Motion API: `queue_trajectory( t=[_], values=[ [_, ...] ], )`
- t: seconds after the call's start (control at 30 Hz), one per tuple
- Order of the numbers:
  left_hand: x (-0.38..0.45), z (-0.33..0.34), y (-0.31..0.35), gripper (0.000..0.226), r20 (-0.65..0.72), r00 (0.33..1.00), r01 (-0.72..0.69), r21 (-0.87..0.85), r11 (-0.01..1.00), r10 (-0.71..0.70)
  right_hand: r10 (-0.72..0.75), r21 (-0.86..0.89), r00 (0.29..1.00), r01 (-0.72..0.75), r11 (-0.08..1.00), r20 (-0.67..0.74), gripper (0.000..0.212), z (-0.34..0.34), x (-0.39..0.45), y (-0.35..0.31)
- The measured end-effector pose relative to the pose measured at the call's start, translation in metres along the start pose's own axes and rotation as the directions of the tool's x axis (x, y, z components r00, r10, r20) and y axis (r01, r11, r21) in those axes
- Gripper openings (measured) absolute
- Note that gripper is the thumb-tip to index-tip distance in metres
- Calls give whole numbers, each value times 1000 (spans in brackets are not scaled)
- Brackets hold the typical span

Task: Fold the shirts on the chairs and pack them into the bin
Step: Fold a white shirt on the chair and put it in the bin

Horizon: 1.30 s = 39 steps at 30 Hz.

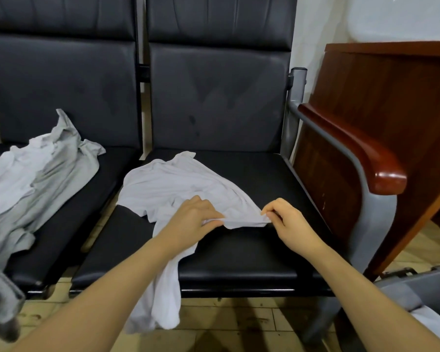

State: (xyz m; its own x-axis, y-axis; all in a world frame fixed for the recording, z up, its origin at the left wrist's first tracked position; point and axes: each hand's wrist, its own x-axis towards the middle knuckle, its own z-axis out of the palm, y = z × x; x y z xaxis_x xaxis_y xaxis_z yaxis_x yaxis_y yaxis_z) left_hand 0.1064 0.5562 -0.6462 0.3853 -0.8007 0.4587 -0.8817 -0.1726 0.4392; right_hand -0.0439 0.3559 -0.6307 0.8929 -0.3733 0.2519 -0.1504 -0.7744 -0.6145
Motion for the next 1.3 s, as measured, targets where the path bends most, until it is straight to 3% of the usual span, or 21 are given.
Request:
queue_trajectory(
  t=[0.13, 0.2, 0.33, 0.5, 0.67, 0.97, 1.03, 1.13, 1.3],
  values=[
    [-2, -2, 4, 37, 25, 997, -70, -16, 997, 71, 81, 42, 996, -82, 996, 22, 18, 0, -4, -3],
    [-4, -1, 6, 37, 83, 991, -107, -33, 994, 110, 19, -18, 997, -17, 1000, 76, 10, 0, -7, -2],
    [-7, 3, 12, 46, 149, 981, -124, -3, 992, 123, -51, -205, 961, 109, 973, 270, 25, -3, -12, 0],
    [-12, 1, 15, 34, 77, 994, -77, -25, 997, 79, -110, -122, 965, 143, 982, 240, 18, -7, -15, 6],
    [-7, -4, 20, 11, -27, 984, 166, -246, 955, -178, -107, -136, 970, 139, 981, 217, 29, -8, -19, 6],
    [-8, -6, 25, 13, -76, 985, 148, -124, 981, -158, -168, -372, 983, 186, 909, 80, 14, 8, -19, -8],
    [-8, -12, 26, 12, -88, 982, 155, -136, 978, -168, -156, -328, 986, 169, 929, 66, 14, 7, -18, -13],
    [-10, -27, 24, 9, -85, 979, 175, -123, 977, -186, -128, -58, 992, 128, 990, -5, 10, -2, -14, -21],
    [-31, -47, 15, 15, 56, 962, 271, -85, 959, -267, -131, 208, 991, 136, 969, -38, 19, -11, -13, -44]
  ],
)
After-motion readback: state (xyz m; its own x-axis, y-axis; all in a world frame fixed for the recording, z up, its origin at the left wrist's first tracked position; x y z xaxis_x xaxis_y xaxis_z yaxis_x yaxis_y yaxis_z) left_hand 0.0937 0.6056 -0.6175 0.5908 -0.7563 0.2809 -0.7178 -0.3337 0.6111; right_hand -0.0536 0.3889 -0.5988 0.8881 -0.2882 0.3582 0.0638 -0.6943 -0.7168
